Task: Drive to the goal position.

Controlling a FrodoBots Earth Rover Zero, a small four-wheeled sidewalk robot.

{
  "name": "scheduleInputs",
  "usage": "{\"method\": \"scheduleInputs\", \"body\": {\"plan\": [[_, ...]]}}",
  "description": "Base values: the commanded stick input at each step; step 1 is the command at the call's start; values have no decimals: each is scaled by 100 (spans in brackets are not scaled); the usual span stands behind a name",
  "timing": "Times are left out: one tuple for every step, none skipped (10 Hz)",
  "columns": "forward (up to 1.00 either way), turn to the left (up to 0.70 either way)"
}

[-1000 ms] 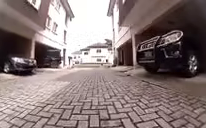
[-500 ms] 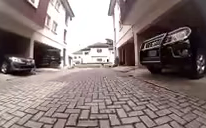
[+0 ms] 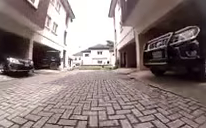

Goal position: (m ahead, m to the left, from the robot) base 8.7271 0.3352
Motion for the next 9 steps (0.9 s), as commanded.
{"method": "scheduleInputs", "body": {"plan": [[50,0],[50,0],[50,0],[50,0],[50,0],[50,0],[50,0],[50,0],[50,0]]}}
